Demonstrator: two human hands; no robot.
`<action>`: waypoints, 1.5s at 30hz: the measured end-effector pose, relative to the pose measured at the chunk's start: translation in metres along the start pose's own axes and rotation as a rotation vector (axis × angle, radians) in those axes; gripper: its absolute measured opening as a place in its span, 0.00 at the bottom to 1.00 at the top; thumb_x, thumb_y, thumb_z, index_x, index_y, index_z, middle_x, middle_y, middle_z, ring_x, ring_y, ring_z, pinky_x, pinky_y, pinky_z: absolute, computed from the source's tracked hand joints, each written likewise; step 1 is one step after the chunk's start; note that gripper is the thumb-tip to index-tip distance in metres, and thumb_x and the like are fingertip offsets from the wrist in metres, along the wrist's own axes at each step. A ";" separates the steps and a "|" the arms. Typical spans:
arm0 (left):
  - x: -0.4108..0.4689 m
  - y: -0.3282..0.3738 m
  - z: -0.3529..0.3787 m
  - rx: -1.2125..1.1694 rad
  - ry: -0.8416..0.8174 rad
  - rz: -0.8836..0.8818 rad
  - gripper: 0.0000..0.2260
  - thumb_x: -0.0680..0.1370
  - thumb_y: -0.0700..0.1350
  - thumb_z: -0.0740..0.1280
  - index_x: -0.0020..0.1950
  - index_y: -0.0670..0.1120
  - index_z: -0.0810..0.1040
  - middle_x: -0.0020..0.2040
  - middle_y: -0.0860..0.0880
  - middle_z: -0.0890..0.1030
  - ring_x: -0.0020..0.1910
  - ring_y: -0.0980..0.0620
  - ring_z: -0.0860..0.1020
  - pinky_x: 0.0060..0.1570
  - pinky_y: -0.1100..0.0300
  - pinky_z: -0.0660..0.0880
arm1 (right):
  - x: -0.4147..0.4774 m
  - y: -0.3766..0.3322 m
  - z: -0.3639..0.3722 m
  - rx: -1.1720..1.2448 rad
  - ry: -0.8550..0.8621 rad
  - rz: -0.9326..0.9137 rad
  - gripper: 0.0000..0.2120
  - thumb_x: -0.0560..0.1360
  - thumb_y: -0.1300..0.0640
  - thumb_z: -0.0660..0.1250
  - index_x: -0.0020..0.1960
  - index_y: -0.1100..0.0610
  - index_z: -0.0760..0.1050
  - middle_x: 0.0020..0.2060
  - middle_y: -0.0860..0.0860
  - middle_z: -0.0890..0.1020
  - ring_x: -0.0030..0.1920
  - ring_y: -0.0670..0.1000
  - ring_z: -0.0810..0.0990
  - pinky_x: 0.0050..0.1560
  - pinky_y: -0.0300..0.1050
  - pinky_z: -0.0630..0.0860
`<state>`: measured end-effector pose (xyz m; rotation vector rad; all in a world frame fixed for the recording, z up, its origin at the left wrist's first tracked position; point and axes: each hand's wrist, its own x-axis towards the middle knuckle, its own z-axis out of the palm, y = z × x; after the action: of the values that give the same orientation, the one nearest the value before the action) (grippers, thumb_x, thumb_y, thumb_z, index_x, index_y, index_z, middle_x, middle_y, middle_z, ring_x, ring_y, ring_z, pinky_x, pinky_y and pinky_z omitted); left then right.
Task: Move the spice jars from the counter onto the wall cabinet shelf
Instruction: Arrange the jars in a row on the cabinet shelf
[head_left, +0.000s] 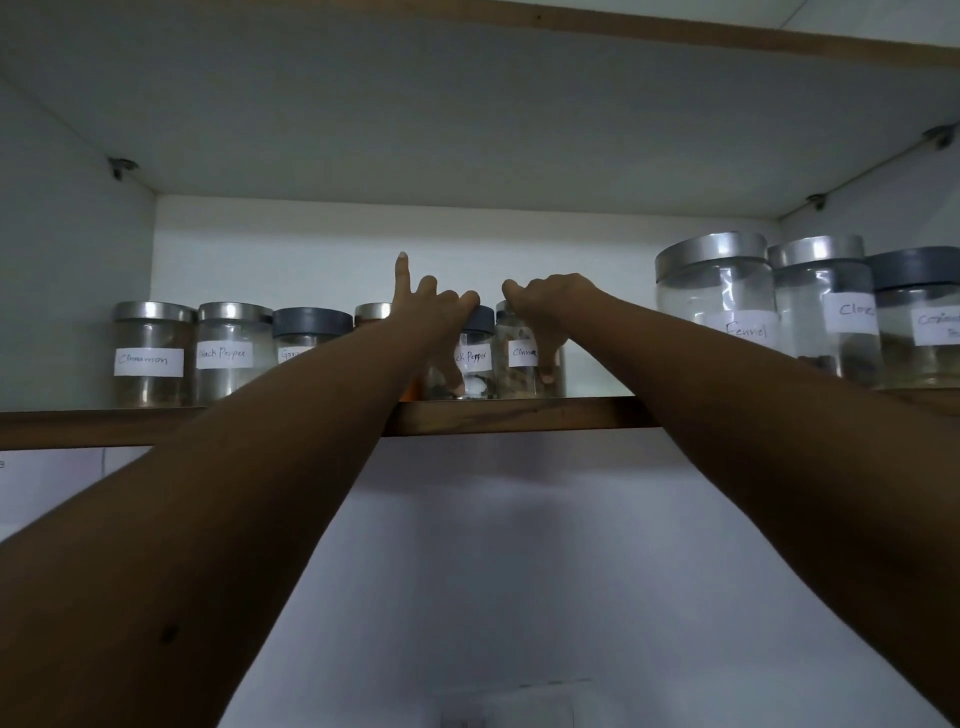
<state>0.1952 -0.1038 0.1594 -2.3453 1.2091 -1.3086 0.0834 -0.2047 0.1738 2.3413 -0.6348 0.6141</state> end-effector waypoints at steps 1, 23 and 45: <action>0.001 0.001 0.001 0.014 -0.002 -0.003 0.45 0.61 0.69 0.72 0.70 0.48 0.60 0.65 0.47 0.73 0.69 0.41 0.63 0.66 0.31 0.39 | 0.002 -0.001 0.001 0.009 -0.006 0.002 0.45 0.58 0.49 0.80 0.65 0.59 0.59 0.55 0.56 0.76 0.55 0.57 0.76 0.46 0.48 0.69; 0.007 0.009 0.014 0.171 -0.025 -0.044 0.52 0.66 0.68 0.68 0.76 0.44 0.44 0.77 0.43 0.52 0.75 0.42 0.55 0.69 0.36 0.40 | 0.023 0.007 0.032 0.145 0.048 -0.012 0.44 0.61 0.46 0.78 0.67 0.58 0.58 0.60 0.56 0.73 0.60 0.57 0.74 0.52 0.49 0.68; -0.038 0.000 -0.119 0.152 0.269 0.117 0.15 0.78 0.57 0.61 0.62 0.55 0.74 0.72 0.52 0.67 0.75 0.48 0.53 0.69 0.39 0.35 | -0.074 0.043 -0.050 0.111 0.997 -0.152 0.06 0.63 0.69 0.70 0.35 0.63 0.73 0.31 0.57 0.75 0.29 0.50 0.62 0.28 0.39 0.58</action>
<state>0.0916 -0.0508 0.2062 -2.0111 1.2476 -1.6504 -0.0119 -0.1800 0.1863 1.8038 0.0426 1.5923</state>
